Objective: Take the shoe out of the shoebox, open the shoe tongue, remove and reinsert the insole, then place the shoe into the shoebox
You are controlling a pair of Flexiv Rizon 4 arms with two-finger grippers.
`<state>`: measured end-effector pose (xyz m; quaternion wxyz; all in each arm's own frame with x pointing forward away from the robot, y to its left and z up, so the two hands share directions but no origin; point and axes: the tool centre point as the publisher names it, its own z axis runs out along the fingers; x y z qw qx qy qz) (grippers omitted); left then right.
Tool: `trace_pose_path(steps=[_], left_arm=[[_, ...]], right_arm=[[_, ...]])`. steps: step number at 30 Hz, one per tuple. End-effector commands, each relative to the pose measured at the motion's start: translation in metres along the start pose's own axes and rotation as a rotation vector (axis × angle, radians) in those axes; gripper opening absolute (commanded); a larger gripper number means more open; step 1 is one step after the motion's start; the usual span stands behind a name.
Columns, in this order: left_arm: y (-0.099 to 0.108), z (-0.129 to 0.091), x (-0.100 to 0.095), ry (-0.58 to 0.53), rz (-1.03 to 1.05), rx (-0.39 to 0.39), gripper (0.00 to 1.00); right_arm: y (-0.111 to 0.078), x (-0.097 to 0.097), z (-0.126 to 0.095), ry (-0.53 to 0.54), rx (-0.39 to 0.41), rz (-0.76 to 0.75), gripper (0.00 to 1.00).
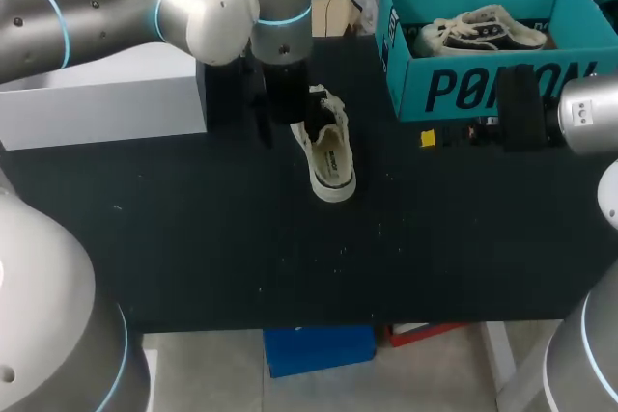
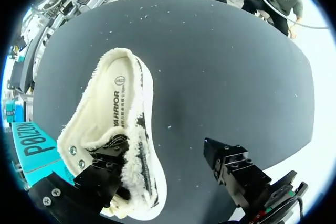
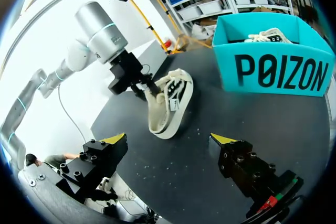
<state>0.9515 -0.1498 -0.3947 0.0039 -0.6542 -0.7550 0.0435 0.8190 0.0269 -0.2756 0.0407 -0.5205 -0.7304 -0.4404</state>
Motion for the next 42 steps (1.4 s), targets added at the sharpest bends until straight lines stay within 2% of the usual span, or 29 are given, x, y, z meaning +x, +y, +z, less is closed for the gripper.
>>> trace_pose_path(steps=[1, 3, 4, 6, 8, 9, 17, 25, 35, 42], left_arm=[[-0.001, 0.007, -0.003, -0.009, 0.012, -0.012, 0.72], [-0.002, 0.008, -0.006, -0.013, 0.026, -0.021, 0.63], [-0.002, 0.008, -0.007, -0.017, 0.027, -0.021, 0.5], [-0.002, 0.007, -0.007, -0.018, 0.035, -0.03, 0.42], [-0.002, 0.008, -0.01, -0.014, 0.044, -0.033, 0.18], [-0.002, 0.009, -0.01, -0.01, 0.044, -0.029, 0.02], [-0.003, 0.014, -0.007, -0.004, 0.047, -0.004, 0.0], [-0.006, -0.011, -0.006, -0.023, 0.069, -0.022, 0.0], [-0.005, -0.079, -0.004, -0.039, 0.068, -0.078, 0.0], [-0.001, -0.133, 0.0, -0.059, 0.057, -0.154, 0.0]], right_arm=[[0.001, 0.0, 0.001, -0.001, 0.002, 0.001, 1.0], [0.001, 0.0, 0.001, -0.001, 0.002, 0.001, 1.0], [0.001, 0.0, 0.001, -0.001, 0.002, 0.001, 1.0], [0.001, 0.0, 0.001, -0.001, 0.002, 0.001, 1.0], [0.001, 0.0, 0.001, -0.001, 0.002, 0.001, 1.0], [0.001, 0.0, 0.001, -0.001, 0.002, 0.001, 1.0], [0.001, 0.0, 0.001, -0.001, 0.002, 0.001, 1.0], [0.001, 0.0, 0.001, -0.001, 0.002, 0.001, 1.0], [0.001, 0.0, 0.001, -0.001, 0.002, 0.001, 1.0], [0.001, 0.0, 0.001, -0.001, 0.002, 0.001, 1.0]])
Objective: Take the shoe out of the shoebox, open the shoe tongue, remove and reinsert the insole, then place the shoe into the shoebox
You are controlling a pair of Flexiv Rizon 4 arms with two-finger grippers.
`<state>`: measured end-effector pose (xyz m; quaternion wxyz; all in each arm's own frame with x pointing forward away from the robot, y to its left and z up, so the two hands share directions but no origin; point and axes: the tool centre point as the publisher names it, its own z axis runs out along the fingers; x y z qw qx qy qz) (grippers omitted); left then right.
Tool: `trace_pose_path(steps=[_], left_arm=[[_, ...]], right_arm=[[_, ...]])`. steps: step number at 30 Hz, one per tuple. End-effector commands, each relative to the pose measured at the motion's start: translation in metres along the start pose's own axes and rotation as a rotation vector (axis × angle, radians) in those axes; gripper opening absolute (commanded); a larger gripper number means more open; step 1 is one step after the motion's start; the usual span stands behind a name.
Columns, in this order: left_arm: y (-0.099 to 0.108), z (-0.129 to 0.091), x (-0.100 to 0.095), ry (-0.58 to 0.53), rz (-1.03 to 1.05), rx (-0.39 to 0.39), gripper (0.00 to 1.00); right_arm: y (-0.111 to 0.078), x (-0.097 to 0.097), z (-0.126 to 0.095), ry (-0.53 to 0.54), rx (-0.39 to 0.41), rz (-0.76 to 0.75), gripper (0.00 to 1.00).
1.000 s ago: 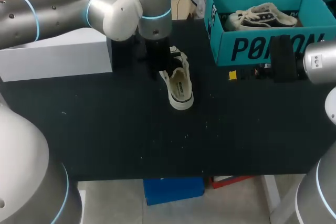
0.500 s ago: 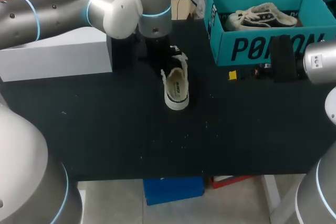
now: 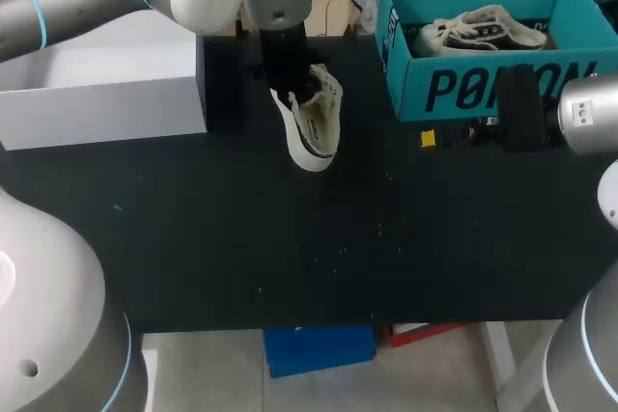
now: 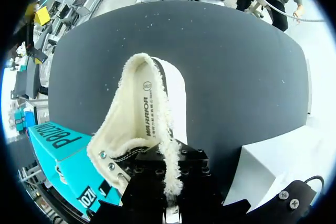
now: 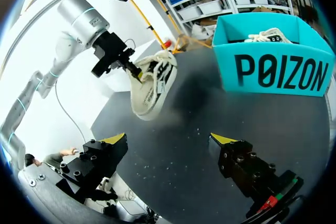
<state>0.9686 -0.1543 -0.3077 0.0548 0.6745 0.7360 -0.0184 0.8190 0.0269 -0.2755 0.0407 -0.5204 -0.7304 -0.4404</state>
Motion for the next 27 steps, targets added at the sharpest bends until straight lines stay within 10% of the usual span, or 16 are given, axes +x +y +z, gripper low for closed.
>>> trace_pose_path(steps=[1, 9, 27], left_arm=[[-0.005, -0.054, 0.009, -0.004, -0.003, -0.051, 0.0], [-0.006, -0.091, 0.005, -0.031, 0.008, -0.077, 0.0], [-0.006, -0.091, 0.005, -0.031, 0.008, -0.077, 0.0]], right_arm=[[0.001, 0.0, 0.001, -0.001, 0.002, 0.001, 1.0], [0.001, 0.0, 0.001, -0.001, 0.002, 0.001, 1.0], [0.001, 0.0, 0.001, -0.001, 0.002, 0.001, 1.0]])
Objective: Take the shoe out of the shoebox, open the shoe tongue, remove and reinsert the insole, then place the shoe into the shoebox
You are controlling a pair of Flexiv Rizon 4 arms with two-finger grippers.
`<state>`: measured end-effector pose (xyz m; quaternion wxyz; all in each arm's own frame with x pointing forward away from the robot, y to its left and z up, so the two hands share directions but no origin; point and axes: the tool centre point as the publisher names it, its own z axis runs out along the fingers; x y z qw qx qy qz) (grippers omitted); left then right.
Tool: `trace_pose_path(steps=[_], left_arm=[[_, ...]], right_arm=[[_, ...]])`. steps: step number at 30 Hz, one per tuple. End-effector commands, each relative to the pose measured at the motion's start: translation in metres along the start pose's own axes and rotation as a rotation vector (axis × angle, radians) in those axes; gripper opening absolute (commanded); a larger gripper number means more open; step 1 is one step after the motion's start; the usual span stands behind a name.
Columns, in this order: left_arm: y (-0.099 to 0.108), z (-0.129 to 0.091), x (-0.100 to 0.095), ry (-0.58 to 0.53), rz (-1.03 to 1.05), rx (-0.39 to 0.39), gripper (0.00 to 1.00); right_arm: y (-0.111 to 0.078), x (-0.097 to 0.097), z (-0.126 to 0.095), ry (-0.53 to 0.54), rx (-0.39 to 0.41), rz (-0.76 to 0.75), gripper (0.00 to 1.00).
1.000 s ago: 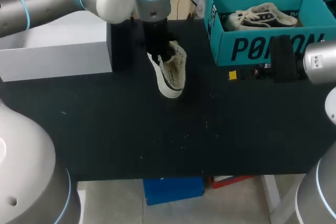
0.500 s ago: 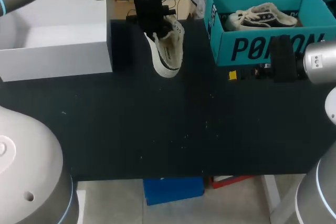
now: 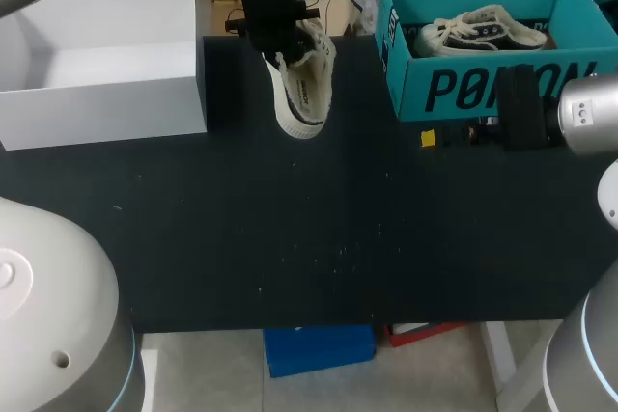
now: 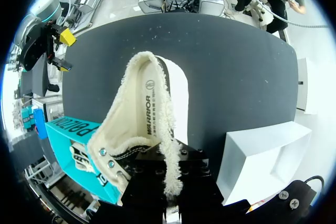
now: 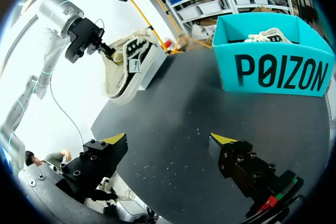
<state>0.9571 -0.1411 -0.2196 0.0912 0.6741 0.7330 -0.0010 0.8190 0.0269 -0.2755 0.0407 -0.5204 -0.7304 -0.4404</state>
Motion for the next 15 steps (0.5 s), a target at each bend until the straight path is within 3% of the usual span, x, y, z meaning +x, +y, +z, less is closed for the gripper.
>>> trace_pose_path(steps=[1, 3, 8, 13, 15], left_arm=[[0.0, -0.001, 0.0, -0.001, 0.001, -0.003, 0.0], [0.0, -0.001, 0.0, -0.001, 0.001, -0.003, 0.0], [0.014, -0.01, -0.005, 0.069, -0.196, -0.096, 0.0], [0.025, -0.025, 0.007, 0.062, -0.4, -0.169, 0.0], [0.03, -0.029, 0.013, 0.044, -0.479, -0.158, 0.0]], right_arm=[[0.001, 0.0, 0.001, -0.001, 0.002, 0.001, 1.0], [0.001, 0.0, 0.001, -0.001, 0.002, 0.001, 1.0], [0.001, 0.0, 0.001, -0.001, 0.002, 0.001, 1.0], [0.001, 0.0, 0.001, -0.001, 0.002, 0.001, 1.0], [0.001, 0.0, 0.001, -0.001, 0.002, 0.001, 1.0]])
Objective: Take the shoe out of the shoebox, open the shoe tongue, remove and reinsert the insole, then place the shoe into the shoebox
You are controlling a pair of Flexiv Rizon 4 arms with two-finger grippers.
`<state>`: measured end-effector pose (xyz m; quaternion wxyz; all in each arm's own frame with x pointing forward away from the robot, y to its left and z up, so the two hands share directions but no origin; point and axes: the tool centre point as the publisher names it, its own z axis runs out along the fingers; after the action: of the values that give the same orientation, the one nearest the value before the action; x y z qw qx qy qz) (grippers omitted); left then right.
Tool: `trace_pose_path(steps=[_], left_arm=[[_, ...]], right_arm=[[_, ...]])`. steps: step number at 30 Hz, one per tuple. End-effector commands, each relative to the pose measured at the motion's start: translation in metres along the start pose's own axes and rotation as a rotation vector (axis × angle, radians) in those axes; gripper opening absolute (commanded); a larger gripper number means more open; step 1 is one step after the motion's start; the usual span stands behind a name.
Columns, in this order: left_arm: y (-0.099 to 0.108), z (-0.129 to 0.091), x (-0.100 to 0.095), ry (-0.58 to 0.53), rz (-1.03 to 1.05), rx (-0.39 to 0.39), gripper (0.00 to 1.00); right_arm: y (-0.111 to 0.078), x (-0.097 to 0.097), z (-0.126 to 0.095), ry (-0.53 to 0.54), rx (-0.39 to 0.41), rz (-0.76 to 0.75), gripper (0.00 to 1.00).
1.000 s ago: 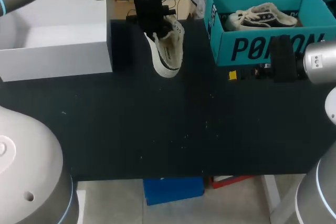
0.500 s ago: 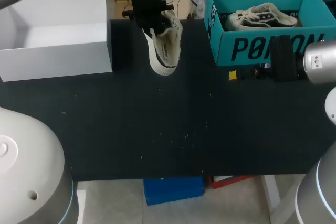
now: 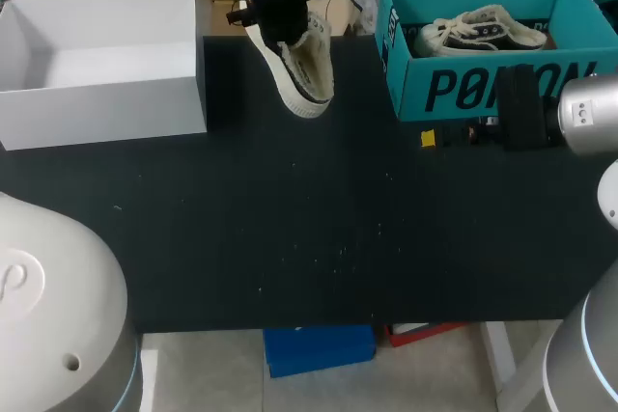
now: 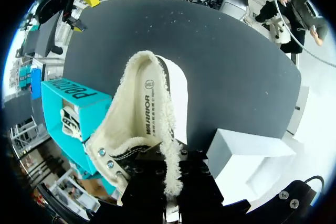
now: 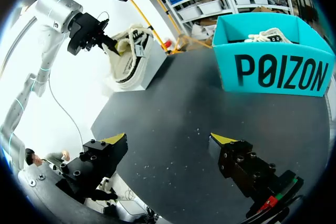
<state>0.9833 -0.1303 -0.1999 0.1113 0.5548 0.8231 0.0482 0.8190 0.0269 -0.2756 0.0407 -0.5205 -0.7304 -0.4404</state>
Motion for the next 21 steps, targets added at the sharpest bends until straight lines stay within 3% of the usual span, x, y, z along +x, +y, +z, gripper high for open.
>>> trace_pose_path(steps=[1, 10, 21], left_arm=[[0.007, -0.012, 0.009, 0.0, -0.231, -0.048, 0.0], [0.032, -0.011, 0.034, -0.099, -0.497, -0.05, 0.0], [0.073, -0.027, 0.083, -0.198, -0.773, -0.155, 0.0]], right_arm=[[0.001, 0.0, 0.001, -0.001, 0.002, 0.001, 1.0], [0.001, 0.0, 0.001, -0.001, 0.002, 0.001, 1.0], [0.001, 0.0, 0.001, -0.001, 0.002, 0.001, 1.0]])
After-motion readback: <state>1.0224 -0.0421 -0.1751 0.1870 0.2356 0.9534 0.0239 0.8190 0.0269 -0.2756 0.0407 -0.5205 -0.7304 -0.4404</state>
